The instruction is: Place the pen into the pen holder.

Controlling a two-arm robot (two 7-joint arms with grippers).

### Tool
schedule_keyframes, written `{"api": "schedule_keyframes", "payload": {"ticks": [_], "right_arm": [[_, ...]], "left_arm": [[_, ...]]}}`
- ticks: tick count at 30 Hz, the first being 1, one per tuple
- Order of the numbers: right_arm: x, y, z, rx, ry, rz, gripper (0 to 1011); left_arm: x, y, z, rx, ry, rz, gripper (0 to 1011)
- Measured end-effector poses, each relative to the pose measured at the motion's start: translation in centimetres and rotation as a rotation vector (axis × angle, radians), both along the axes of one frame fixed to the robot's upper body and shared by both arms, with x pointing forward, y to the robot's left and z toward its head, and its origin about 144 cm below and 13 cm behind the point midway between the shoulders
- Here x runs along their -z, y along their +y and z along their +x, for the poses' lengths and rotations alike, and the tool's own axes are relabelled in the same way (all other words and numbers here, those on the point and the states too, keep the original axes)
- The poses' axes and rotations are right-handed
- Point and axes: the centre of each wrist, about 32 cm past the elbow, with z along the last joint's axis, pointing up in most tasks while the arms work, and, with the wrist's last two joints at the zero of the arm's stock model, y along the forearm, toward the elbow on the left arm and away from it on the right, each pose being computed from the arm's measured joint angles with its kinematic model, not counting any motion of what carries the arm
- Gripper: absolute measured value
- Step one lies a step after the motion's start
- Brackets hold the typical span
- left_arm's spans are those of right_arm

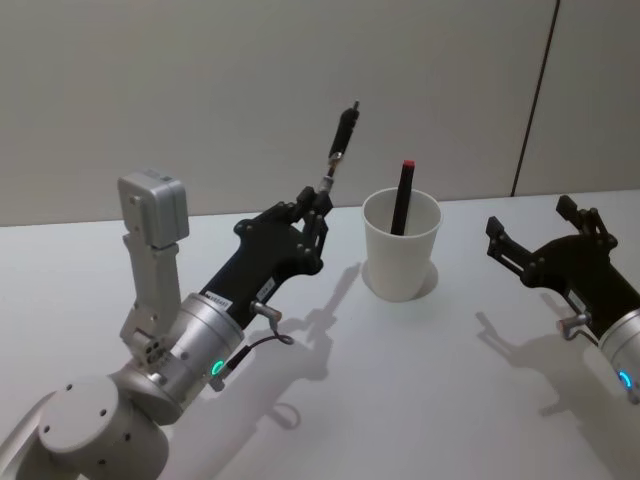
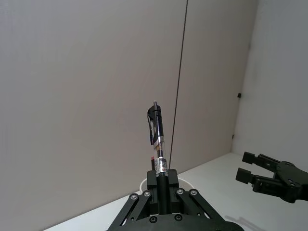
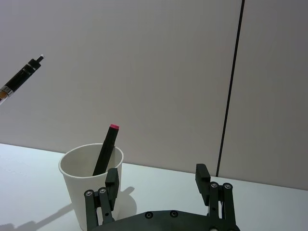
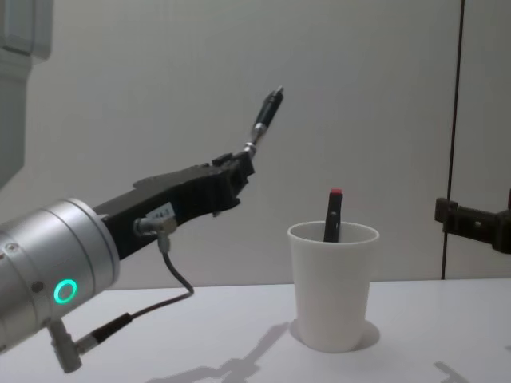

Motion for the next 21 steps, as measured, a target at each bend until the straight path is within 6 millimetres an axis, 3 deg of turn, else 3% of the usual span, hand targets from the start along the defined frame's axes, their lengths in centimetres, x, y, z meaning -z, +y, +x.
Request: {"api": "schedule_keyframes", "payload": {"ticks": [21], "right_arm": [[0.00,0.00,0.00,0.000,0.000,0.000,1001]], "left_arm": [[0.14,-0.90,0.54,0.084,-0.031,0.057,128]]}}
